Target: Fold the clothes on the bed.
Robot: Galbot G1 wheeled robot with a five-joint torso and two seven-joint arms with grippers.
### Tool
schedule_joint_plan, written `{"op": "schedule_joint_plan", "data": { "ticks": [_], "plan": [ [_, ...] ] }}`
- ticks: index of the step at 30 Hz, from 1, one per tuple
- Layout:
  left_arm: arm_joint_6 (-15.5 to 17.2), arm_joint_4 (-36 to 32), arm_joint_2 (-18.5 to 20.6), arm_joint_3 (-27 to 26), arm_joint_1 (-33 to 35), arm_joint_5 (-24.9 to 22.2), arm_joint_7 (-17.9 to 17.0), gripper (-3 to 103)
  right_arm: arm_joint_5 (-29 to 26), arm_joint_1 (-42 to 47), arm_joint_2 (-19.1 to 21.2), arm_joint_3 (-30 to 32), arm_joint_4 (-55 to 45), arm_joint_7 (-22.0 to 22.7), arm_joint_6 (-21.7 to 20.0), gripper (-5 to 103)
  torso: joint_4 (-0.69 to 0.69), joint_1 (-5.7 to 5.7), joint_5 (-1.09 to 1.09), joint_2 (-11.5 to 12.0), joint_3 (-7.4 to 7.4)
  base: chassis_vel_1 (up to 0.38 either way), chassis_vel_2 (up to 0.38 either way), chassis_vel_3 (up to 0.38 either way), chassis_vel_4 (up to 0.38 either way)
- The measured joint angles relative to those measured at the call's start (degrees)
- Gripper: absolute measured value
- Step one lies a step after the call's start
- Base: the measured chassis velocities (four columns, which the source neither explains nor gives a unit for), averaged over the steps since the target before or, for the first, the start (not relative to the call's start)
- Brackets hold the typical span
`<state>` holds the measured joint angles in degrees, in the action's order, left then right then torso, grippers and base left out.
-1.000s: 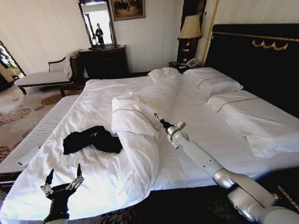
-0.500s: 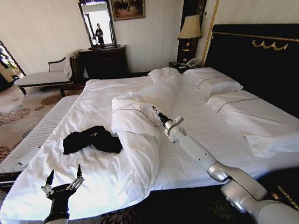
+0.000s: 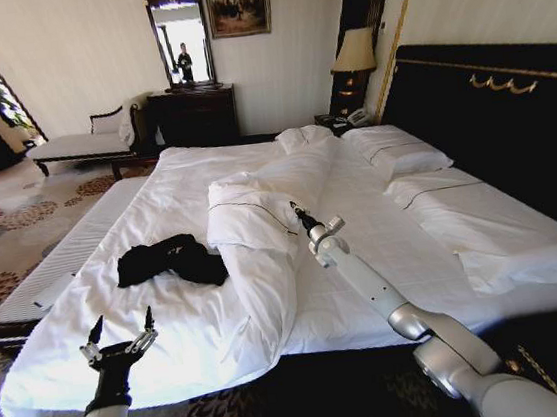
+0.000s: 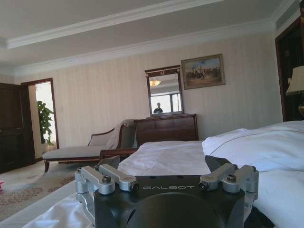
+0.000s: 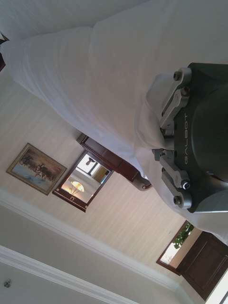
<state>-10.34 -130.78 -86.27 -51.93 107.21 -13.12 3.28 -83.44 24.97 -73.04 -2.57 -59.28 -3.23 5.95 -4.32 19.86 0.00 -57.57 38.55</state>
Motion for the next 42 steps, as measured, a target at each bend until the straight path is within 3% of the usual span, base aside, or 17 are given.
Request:
{"op": "schedule_joint_plan", "data": {
  "ticks": [1,5,14,16,27,30,36,42],
  "plan": [
    [0.0,0.12,0.01,0.19,-0.11,0.0,0.0,100,0.12,0.48,0.2,0.21,-0.45,0.0,0.15,7,0.0,0.0,0.0,0.0,0.0,0.0,0.0,0.0,0.0],
    [-0.02,0.47,0.03,0.62,-0.35,0.06,0.01,100,0.29,1.46,0.47,1.11,-1.66,-0.01,0.91,1,0.01,0.0,0.0,0.0,0.0,0.0,0.0,0.0,0.0],
    [-0.12,0.84,0.53,0.83,-0.85,-0.31,0.02,100,0.71,6.03,1.08,6.43,-12.23,0.66,5.09,0,0.03,0.0,0.0,0.0,0.0,0.0,0.0,0.0,0.0],
    [-0.14,0.97,0.74,1.19,-1.3,-0.63,0.02,100,1.93,9.49,1.42,10.01,-18.28,1.47,7.06,0,0.02,0.0,0.0,0.0,0.0,0.0,0.0,0.0,0.0],
    [-0.3,1.66,1.2,2.39,-2.67,-0.94,0.05,100,2.1,23.24,4.63,22.48,-31.46,2.87,9.11,0,0.0,0.0,0.01,0.0,0.0,0.0,0.0,0.0,0.0],
    [-0.51,1.67,1.33,2.75,-2.91,-1.07,0.05,100,1.69,29.11,5.26,29.38,-36.92,3.37,9.76,0,-0.01,0.0,0.01,0.0,-0.01,0.0,0.0,0.0,0.0],
    [-0.61,1.64,1.94,2.99,-3.7,-1.95,0.06,100,1.39,38.31,4.94,38.52,-45.55,3.87,10.48,0,0.0,0.0,0.0,0.0,-0.01,0.0,0.0,0.0,0.0],
    [-0.61,1.72,2.51,4.06,-5.24,-2.55,0.07,100,2.39,49.69,1.85,47.0,-54.0,3.9,11.34,0,0.0,-0.01,0.0,-0.01,-0.01,0.0,0.0,0.0,0.0]
  ]
}}
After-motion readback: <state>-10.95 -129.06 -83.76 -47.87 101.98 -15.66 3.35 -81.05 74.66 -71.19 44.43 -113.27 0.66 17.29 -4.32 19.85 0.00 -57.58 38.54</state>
